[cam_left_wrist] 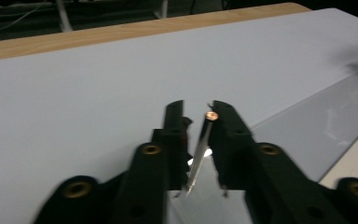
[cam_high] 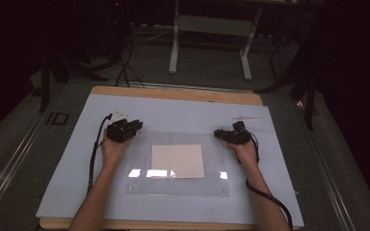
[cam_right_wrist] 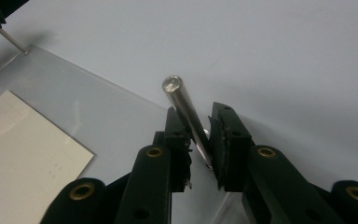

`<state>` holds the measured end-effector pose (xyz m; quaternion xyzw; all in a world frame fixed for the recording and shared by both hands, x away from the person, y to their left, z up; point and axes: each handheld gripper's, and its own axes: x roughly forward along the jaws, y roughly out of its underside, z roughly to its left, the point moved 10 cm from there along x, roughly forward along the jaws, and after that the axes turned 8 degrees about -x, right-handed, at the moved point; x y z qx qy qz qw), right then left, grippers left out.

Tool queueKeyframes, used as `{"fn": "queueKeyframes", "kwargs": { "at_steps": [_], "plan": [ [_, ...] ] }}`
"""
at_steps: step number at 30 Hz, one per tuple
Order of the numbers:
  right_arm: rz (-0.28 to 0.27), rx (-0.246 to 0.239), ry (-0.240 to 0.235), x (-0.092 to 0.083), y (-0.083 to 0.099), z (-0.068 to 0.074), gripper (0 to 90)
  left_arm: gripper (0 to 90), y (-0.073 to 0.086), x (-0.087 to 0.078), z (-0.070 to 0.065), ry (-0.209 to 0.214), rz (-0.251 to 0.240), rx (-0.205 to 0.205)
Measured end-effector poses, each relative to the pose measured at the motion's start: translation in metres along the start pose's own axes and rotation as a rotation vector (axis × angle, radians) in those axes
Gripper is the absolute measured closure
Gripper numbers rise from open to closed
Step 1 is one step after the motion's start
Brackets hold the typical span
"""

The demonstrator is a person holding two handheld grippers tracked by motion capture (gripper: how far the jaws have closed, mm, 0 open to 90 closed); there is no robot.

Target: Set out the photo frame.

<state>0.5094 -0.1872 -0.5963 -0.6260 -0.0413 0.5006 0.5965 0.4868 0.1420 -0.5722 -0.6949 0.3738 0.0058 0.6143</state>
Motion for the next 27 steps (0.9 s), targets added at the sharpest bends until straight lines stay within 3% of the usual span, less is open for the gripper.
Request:
{"fn": "queueKeyframes", "kwargs": {
  "at_steps": [3,10,12,16,19,23,27],
  "plan": [
    [0.004,-0.002,0.003,0.000,0.000,0.000,77.4,83.6,0.000,0.000,-0.001,-0.017,0.003,0.021],
    [0.016,-0.046,0.039,0.000,0.000,0.001,78.1,84.5,0.000,0.000,-0.001,-0.021,-0.001,0.025],
    [0.013,-0.065,0.052,-0.002,0.000,0.001,73.2,84.4,0.000,0.000,-0.001,-0.020,-0.004,0.024],
    [-0.047,-0.086,0.081,-0.012,-0.005,0.000,69.2,84.4,0.000,0.000,-0.001,-0.020,-0.004,0.022],
    [-0.081,-0.128,0.108,-0.018,-0.009,0.001,69.2,84.3,0.000,0.000,-0.001,-0.021,-0.006,0.017],
    [-0.122,-0.201,0.149,-0.021,-0.014,0.004,73.0,84.0,0.001,0.000,-0.001,-0.019,-0.010,0.012],
    [-0.135,-0.217,0.162,-0.020,-0.017,0.006,78.3,82.8,0.001,0.000,-0.001,-0.009,-0.007,0.008]
  ]
}}
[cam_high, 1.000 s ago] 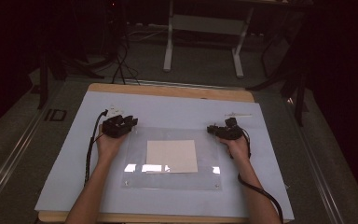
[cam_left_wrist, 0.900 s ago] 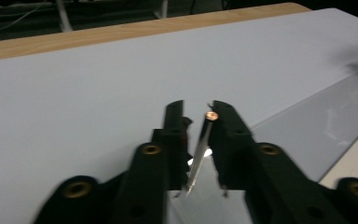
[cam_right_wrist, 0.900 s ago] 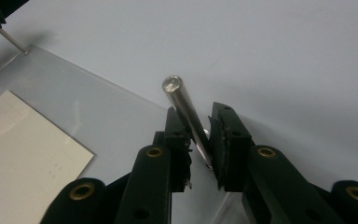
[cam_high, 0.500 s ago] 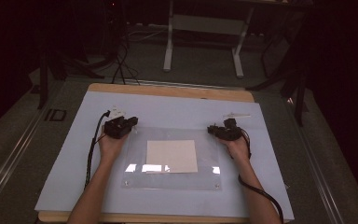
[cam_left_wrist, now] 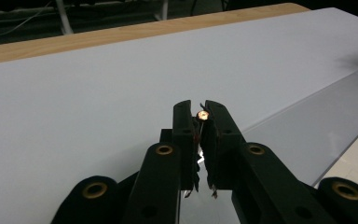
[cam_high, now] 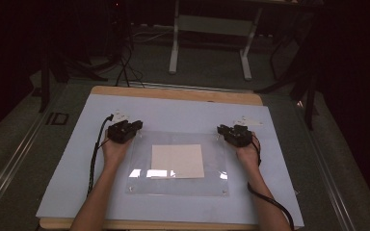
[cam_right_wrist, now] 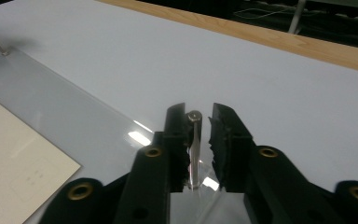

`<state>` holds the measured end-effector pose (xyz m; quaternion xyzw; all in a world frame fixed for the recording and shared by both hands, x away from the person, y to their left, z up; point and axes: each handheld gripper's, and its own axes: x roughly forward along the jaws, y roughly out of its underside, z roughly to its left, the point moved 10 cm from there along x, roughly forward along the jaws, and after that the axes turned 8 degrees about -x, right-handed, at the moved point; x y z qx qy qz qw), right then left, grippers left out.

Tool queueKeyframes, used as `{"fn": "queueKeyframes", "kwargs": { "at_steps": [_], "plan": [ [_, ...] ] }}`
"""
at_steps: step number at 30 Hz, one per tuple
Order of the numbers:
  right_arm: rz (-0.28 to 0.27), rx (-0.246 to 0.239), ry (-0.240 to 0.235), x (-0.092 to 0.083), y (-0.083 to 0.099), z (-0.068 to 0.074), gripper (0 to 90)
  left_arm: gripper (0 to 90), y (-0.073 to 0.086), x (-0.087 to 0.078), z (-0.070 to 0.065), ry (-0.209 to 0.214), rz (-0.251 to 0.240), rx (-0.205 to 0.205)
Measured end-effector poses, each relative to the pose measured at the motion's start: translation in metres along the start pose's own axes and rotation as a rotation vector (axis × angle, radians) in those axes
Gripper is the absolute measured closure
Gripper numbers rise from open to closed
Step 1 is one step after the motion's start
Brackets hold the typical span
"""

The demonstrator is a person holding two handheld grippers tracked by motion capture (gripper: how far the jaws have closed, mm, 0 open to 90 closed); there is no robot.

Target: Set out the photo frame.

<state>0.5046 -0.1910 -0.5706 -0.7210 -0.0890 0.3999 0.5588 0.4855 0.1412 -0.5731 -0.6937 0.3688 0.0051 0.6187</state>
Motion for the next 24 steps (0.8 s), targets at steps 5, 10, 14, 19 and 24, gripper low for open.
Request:
{"fn": "queueKeyframes", "kwargs": {
  "at_steps": [5,10,14,19,24],
  "plan": [
    [-0.003,0.011,-0.003,0.0018,-0.0002,0.0026,83.7,75.6,0.0047,-0.0004,-0.0017,0.015,0.010,0.012],
    [0.001,0.025,-0.009,0.0017,-0.0001,0.0023,83.5,73.9,0.0061,-0.0004,-0.0012,0.017,0.013,0.013],
    [0.002,0.035,-0.013,0.0018,-0.0002,0.0020,83.3,76.8,0.0051,0.0002,-0.0002,0.018,0.003,0.002],
    [-0.002,0.053,-0.024,0.0017,0.0001,0.0019,83.0,81.9,0.0031,0.0000,0.0013,0.016,-0.011,-0.010],
    [-0.001,0.054,-0.025,0.0016,0.0002,0.0018,83.1,82.5,0.0025,-0.0002,0.0013,0.024,-0.019,-0.014]
  ]
}}
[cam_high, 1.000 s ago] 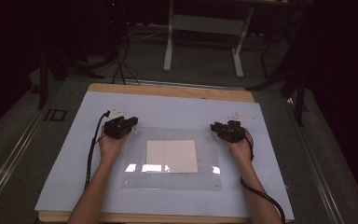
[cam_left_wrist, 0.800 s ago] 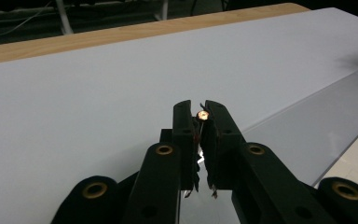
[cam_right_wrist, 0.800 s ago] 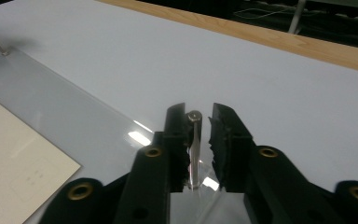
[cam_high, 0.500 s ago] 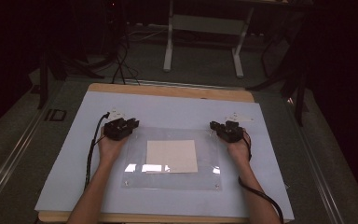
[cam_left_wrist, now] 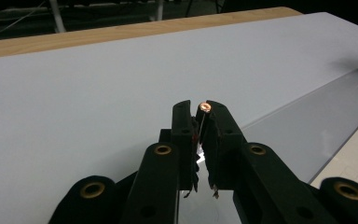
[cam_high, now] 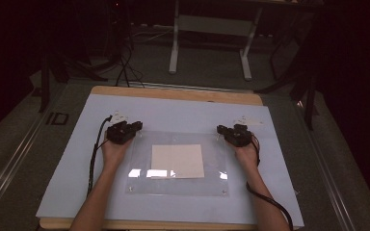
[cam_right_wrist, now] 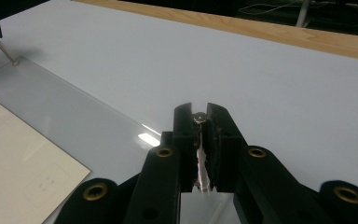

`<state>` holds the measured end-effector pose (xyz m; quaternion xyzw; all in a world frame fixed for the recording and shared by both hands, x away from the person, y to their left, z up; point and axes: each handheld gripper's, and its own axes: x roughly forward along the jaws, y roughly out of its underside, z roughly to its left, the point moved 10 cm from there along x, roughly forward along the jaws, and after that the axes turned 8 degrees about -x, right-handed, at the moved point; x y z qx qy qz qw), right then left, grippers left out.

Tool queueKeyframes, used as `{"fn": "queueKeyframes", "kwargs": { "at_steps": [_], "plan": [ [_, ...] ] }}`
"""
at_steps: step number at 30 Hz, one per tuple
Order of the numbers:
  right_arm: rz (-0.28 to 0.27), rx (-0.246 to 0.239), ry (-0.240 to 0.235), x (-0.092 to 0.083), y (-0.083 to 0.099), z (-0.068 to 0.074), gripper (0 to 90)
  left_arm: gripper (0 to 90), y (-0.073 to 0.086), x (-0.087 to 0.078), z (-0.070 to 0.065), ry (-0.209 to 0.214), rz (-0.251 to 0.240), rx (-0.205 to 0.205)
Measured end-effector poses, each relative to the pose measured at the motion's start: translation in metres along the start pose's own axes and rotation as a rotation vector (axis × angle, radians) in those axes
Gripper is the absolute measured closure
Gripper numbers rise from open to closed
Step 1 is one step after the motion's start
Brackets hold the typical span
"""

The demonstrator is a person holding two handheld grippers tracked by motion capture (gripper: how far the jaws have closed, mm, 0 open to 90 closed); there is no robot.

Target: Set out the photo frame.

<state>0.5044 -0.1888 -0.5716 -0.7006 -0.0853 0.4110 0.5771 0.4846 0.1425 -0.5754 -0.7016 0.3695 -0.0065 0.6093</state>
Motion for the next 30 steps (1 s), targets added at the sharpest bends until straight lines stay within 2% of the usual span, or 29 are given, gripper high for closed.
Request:
{"fn": "queueKeyframes", "kwargs": {
  "at_steps": [2,5,11,16,19,20,22,26,27,30],
  "plan": [
    [0.001,0.000,0.001,0.000,0.000,0.000,83.2,78.3,-0.003,-0.001,-0.001,0.001,-0.019,-0.002],
    [0.000,0.000,0.001,0.000,0.000,0.000,83.2,82.7,-0.003,0.000,-0.001,0.000,-0.013,0.000],
    [0.002,0.004,0.000,0.000,0.000,0.000,83.2,83.6,-0.002,0.000,0.000,0.003,-0.011,-0.014],
    [0.009,0.041,-0.021,0.000,0.000,0.000,82.6,83.9,-0.003,0.000,0.001,0.006,0.003,-0.021],
    [0.024,0.058,-0.031,0.000,0.000,-0.001,82.3,83.9,-0.004,0.001,0.002,0.016,0.011,-0.029],
    [0.043,0.086,-0.044,0.001,-0.001,-0.002,82.0,83.8,-0.004,0.002,0.002,0.022,0.014,-0.036],
    [0.059,0.092,-0.049,0.001,-0.001,-0.002,82.0,83.7,-0.004,0.002,0.003,0.034,0.018,-0.052],
    [0.082,0.109,-0.053,0.001,-0.002,-0.003,81.9,83.8,-0.005,0.004,0.003,0.030,0.014,-0.054],
    [0.104,0.125,-0.048,0.003,-0.002,-0.004,82.3,83.8,-0.005,0.005,0.005,0.039,0.016,-0.078],
    [0.135,0.146,-0.051,0.005,-0.004,-0.006,82.7,84.1,-0.007,0.009,0.008,0.043,0.023,-0.096]
  ]
}}
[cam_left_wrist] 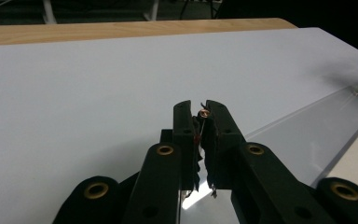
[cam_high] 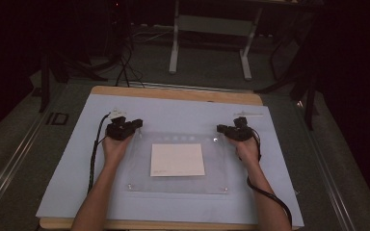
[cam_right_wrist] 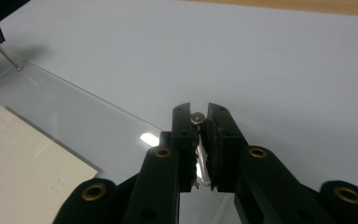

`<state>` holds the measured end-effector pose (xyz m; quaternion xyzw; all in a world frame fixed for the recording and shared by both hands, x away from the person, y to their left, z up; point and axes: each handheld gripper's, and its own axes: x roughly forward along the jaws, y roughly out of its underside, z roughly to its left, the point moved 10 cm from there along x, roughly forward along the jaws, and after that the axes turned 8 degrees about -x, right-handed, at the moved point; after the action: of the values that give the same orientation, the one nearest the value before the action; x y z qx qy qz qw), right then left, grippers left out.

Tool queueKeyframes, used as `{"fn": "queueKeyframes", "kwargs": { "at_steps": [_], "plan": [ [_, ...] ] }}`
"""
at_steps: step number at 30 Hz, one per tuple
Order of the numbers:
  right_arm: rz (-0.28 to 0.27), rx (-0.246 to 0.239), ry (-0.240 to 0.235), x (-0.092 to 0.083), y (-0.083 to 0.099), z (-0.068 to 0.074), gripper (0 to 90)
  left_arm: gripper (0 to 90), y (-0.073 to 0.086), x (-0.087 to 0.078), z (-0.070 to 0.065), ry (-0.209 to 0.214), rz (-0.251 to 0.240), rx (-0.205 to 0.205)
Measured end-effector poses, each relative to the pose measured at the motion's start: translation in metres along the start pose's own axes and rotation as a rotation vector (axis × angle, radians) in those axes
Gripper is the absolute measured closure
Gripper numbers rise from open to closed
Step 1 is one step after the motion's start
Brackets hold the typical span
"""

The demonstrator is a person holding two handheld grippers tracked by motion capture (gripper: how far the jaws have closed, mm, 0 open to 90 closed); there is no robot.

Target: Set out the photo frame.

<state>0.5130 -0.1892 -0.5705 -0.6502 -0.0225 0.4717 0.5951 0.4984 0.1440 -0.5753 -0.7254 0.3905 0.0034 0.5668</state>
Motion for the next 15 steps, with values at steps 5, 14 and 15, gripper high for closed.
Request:
{"fn": "queueKeyframes", "kwargs": {
  "at_steps": [5,14,15],
  "plan": [
    [0.020,0.038,-0.017,0.004,-0.003,-0.004,83.2,84.9,-0.004,0.005,0.003,0.008,0.028,-0.010],
    [0.028,0.076,-0.028,0.008,-0.007,-0.009,84.2,85.4,-0.008,0.011,0.006,0.003,0.036,-0.036],
    [0.033,0.082,-0.017,0.011,-0.008,-0.011,84.9,85.3,-0.010,0.015,0.008,-0.004,0.043,-0.055]
  ]
}}
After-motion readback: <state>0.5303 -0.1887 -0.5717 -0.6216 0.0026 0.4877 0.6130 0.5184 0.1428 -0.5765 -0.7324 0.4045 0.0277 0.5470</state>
